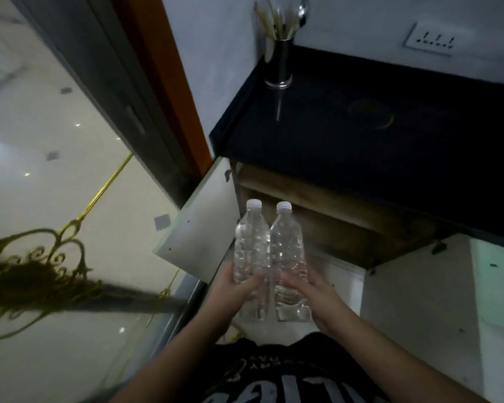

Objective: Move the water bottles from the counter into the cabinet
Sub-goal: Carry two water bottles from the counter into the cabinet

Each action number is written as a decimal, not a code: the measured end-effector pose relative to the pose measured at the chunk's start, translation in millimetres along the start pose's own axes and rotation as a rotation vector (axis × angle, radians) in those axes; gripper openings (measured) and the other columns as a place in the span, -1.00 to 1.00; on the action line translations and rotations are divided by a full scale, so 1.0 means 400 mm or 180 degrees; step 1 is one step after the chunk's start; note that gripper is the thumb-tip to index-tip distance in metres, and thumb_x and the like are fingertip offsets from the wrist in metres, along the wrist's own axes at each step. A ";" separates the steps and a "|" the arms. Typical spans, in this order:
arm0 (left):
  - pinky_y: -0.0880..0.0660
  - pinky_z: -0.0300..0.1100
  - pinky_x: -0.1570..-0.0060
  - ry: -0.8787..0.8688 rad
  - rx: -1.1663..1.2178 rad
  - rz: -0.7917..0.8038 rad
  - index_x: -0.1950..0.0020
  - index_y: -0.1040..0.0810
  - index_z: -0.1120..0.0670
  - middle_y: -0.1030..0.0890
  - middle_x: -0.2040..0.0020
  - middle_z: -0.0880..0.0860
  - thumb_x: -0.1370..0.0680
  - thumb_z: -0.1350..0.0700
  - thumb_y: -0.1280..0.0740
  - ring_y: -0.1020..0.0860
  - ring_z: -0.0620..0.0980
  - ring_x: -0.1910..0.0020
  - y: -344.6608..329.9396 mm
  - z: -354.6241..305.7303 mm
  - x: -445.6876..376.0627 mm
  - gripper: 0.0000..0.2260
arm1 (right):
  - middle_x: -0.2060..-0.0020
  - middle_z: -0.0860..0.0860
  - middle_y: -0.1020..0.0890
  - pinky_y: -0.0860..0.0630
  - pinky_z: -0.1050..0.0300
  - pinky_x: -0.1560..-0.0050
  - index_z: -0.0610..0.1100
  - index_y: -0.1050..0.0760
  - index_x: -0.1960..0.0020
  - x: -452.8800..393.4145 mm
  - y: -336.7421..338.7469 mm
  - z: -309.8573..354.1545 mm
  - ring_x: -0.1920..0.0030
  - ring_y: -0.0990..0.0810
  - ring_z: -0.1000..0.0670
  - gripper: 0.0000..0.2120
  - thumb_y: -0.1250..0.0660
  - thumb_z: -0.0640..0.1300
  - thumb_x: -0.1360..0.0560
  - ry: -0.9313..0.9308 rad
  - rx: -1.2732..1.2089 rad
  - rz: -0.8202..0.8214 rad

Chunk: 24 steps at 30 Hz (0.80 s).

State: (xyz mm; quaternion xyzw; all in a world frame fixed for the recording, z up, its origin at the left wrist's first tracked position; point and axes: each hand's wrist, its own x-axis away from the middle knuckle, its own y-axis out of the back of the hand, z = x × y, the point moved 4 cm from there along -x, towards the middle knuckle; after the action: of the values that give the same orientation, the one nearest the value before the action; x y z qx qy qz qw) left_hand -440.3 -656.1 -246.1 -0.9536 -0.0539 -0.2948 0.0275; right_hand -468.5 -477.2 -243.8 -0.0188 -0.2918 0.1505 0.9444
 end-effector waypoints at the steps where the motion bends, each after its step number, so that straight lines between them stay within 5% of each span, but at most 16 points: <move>1: -0.66 -0.13 0.14 -0.0005 -0.0064 0.0097 -0.05 -0.60 -0.16 -0.72 0.01 -0.02 -0.46 0.03 -0.51 -0.70 -0.04 0.09 0.011 -0.014 -0.032 -0.79 | -0.03 0.14 -0.70 -0.56 0.35 0.17 0.16 -0.58 -0.15 -0.010 -0.007 -0.002 -0.01 -0.68 0.10 -0.67 -0.48 0.06 -0.39 -0.0033 -0.0062 -0.0134; 3: -0.66 -0.13 0.17 0.0026 -0.0206 0.0236 0.01 -0.63 -0.13 -0.73 0.04 0.03 -0.45 0.08 -0.51 -0.71 0.00 0.12 0.014 -0.033 -0.091 -0.83 | -0.06 0.09 -0.70 -0.60 0.14 0.01 0.10 -0.54 -0.22 -0.029 -0.005 -0.008 -0.05 -0.68 0.05 -0.62 -0.48 0.04 -0.42 -0.0062 -0.0148 -0.0368; 6: -0.64 0.04 0.03 0.0215 -0.0341 0.0320 -0.11 -0.59 -0.03 -0.72 0.01 0.06 -0.33 -0.05 -0.54 -0.71 0.07 0.06 -0.015 -0.034 -0.166 -0.61 | -0.09 0.05 -0.69 -0.58 -0.15 -0.14 0.05 -0.51 -0.25 -0.060 0.027 -0.029 -0.08 -0.67 0.02 -0.60 -0.47 0.03 -0.45 -0.0144 -0.0229 -0.0621; 11: -0.64 -0.03 0.09 0.0444 -0.0526 0.0579 -0.23 -0.54 -0.03 -0.73 -0.01 0.03 -0.30 -0.13 -0.56 -0.71 0.04 0.04 -0.086 -0.005 -0.280 -0.45 | -0.10 0.06 -0.68 -0.56 -0.01 -0.15 0.05 -0.47 -0.27 -0.137 0.097 -0.052 -0.11 -0.65 0.02 -0.59 -0.47 -0.04 -0.45 -0.0156 -0.0412 -0.0786; 15: -0.67 0.04 0.14 0.0595 -0.0612 0.0510 -0.15 -0.55 -0.10 -0.73 0.04 -0.01 -0.24 -0.20 -0.56 -0.72 0.02 0.10 -0.120 0.031 -0.372 -0.47 | -0.09 0.05 -0.68 -0.59 -0.06 -0.12 0.01 -0.42 -0.31 -0.227 0.149 -0.078 -0.06 -0.67 0.03 -0.52 -0.49 -0.10 -0.44 -0.0250 -0.0490 -0.0896; 19: -0.64 -0.18 0.26 0.0610 -0.0702 0.0615 -0.07 -0.53 -0.25 -0.71 0.04 -0.10 -0.28 -0.14 -0.55 -0.71 -0.08 0.12 -0.127 0.080 -0.478 -0.59 | -0.08 0.02 -0.68 -0.63 -0.10 -0.04 -0.01 -0.38 -0.34 -0.330 0.166 -0.127 -0.04 -0.68 -0.01 -0.48 -0.48 -0.13 -0.44 -0.0280 -0.0673 -0.0960; 24: -0.62 -0.22 0.15 0.0562 -0.0663 0.0877 -0.22 -0.49 -0.21 -0.70 -0.03 -0.12 -0.30 -0.12 -0.55 -0.68 -0.13 0.01 -0.127 0.163 -0.650 -0.48 | -0.09 0.02 -0.66 -0.60 -0.19 -0.10 0.03 -0.39 -0.32 -0.469 0.192 -0.227 -0.06 -0.67 -0.05 -0.49 -0.48 -0.17 -0.44 -0.0337 -0.0723 -0.1213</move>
State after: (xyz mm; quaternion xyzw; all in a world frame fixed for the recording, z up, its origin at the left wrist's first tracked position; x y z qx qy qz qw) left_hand -623.2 -622.6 -445.6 -0.9201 0.1107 -0.3748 -0.0267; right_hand -586.2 -454.7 -431.0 -0.0616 -0.3543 -0.0636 0.9309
